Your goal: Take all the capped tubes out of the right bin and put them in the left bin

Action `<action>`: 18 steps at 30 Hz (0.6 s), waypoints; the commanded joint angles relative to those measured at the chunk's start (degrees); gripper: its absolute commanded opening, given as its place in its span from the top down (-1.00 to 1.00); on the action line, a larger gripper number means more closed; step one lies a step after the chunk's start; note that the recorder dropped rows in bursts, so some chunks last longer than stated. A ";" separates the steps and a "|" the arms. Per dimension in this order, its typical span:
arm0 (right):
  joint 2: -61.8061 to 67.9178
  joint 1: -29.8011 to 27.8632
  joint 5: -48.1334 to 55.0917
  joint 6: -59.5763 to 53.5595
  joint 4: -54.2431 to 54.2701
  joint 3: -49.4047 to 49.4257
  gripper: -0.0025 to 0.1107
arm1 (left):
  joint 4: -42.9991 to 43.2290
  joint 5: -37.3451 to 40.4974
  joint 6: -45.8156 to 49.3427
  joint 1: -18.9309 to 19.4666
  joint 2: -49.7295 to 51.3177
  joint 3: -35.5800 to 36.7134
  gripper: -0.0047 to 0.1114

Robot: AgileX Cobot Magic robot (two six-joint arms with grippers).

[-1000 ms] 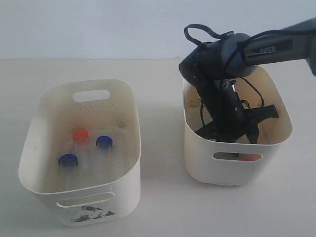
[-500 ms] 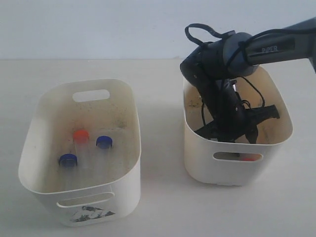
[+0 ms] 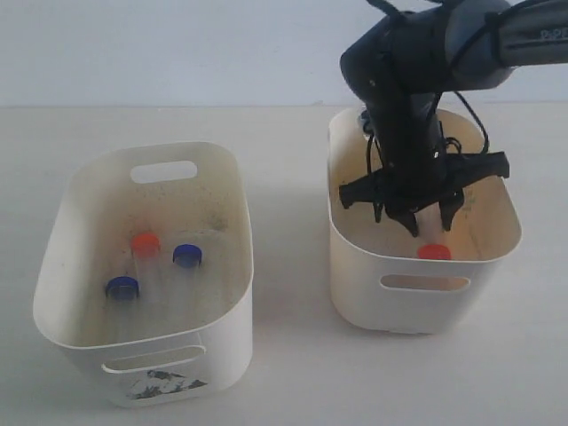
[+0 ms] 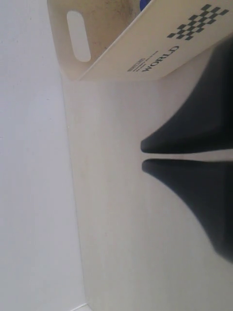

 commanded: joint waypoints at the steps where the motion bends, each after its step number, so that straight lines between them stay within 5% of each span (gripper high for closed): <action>1: -5.78 -0.33 -0.83 0.50 -0.82 0.21 0.96 | -0.64 -0.54 -0.66 0.06 -0.10 -0.21 0.84; 8: -16.07 -0.33 -10.33 0.16 2.35 0.11 0.96 | -0.64 -0.54 -0.66 0.06 -0.10 -0.21 0.84; 18: -21.48 6.51 -33.25 -23.15 40.30 0.21 0.96 | -0.64 -0.54 -0.66 0.06 -0.10 -0.21 0.84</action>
